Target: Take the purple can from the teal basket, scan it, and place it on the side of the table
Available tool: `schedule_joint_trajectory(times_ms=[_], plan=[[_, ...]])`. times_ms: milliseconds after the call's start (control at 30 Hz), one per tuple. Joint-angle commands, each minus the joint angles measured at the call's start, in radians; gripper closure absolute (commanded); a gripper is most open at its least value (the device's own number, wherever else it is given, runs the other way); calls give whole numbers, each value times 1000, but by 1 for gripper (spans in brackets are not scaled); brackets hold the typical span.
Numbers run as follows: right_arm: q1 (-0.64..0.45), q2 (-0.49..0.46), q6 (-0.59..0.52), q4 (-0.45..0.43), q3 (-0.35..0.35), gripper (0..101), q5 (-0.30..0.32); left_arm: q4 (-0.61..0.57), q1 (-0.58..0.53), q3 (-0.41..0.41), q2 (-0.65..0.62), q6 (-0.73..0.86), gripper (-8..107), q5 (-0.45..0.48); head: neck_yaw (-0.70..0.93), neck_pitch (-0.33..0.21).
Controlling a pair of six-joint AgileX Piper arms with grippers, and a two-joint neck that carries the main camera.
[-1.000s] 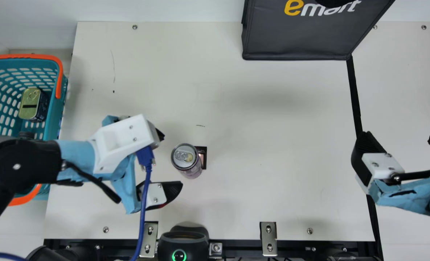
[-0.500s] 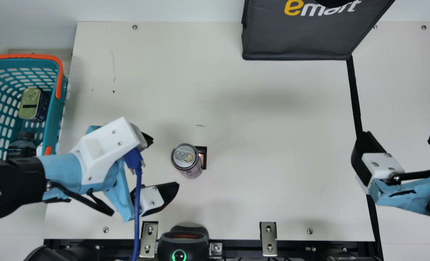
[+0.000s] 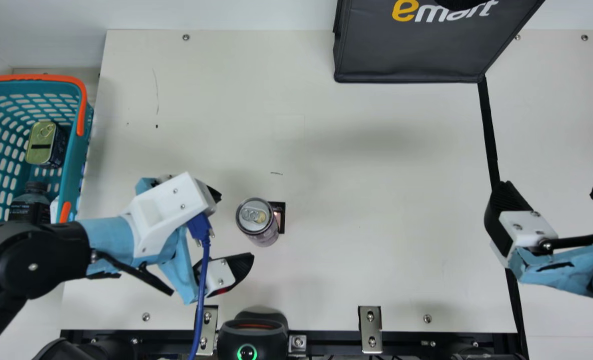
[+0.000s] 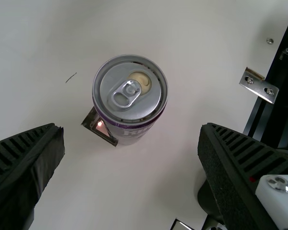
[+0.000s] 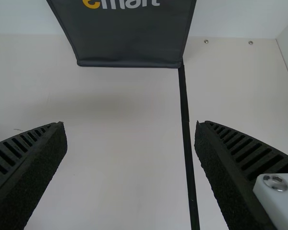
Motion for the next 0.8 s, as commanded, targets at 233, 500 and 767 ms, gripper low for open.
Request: schedule_joint_trajectory(times_ms=[233,500,767], plan=[[0,0,0,0,0,6,0,-91,7,36,38,102,9,-62,2,-29],[0,0,0,0,0,6,0,-164,2,34,84,180,9,-90,2,-29],[0,0,0,0,0,6,0,-207,-11,30,131,235,9,-130,2,-29]])
